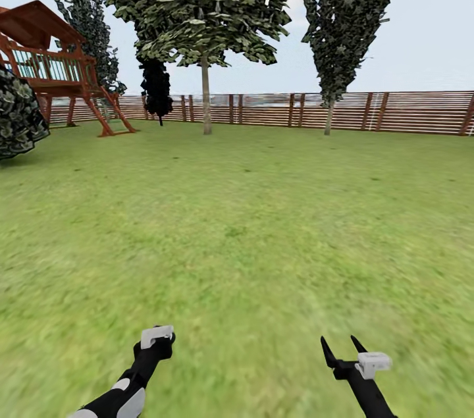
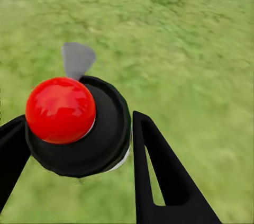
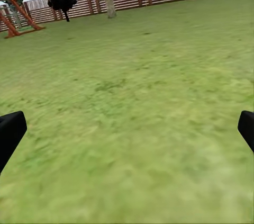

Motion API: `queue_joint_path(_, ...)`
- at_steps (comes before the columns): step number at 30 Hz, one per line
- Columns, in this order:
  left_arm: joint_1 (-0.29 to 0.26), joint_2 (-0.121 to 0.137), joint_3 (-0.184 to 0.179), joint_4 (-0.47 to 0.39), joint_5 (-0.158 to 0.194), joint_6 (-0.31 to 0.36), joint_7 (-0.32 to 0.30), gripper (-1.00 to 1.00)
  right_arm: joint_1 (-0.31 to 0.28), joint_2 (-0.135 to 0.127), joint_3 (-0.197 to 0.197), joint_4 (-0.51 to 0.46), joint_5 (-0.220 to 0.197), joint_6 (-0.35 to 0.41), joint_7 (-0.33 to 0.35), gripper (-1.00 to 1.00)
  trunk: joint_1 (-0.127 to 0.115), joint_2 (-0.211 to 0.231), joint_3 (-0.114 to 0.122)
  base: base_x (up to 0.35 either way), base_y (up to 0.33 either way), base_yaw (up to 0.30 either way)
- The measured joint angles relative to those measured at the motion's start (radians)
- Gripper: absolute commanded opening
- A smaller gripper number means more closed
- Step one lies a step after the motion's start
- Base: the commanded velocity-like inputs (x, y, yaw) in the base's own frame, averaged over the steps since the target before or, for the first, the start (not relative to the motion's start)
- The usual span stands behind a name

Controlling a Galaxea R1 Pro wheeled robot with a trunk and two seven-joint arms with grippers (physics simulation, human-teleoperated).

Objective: In the garden, pick up the pesticide atomizer on the floor and spray pesticide onto both trees until each tree trunk is fully covered.

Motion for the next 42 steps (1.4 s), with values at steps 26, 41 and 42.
queue_joint_path(26, 0.0, 0.0, -0.002, 0.0, 0.0, 0.0, -0.001, -1.0, 0.0, 0.0, 0.0, 0.0, 0.0, 0.0, 0.0, 1.0, 0.0, 0.0, 0.0, 0.315, 0.167, 0.0)
queue_joint_path(41, 0.0, 0.0, -0.002, 0.0, 0.0, 0.0, -0.001, -1.0, -0.001, 0.0, 0.0, 0.0, 0.0, 0.0, 0.0, 1.0, 0.0, 0.0, 0.0, 0.315, 0.167, 0.0)
queue_joint_path(42, 0.0, 0.0, -0.002, 0.0, 0.0, 0.0, -0.001, -1.0, -0.001, 0.0, 0.0, 0.0, 0.0, 0.0, 0.0, 1.0, 0.0, 0.0, 0.0, 0.315, 0.167, 0.0)
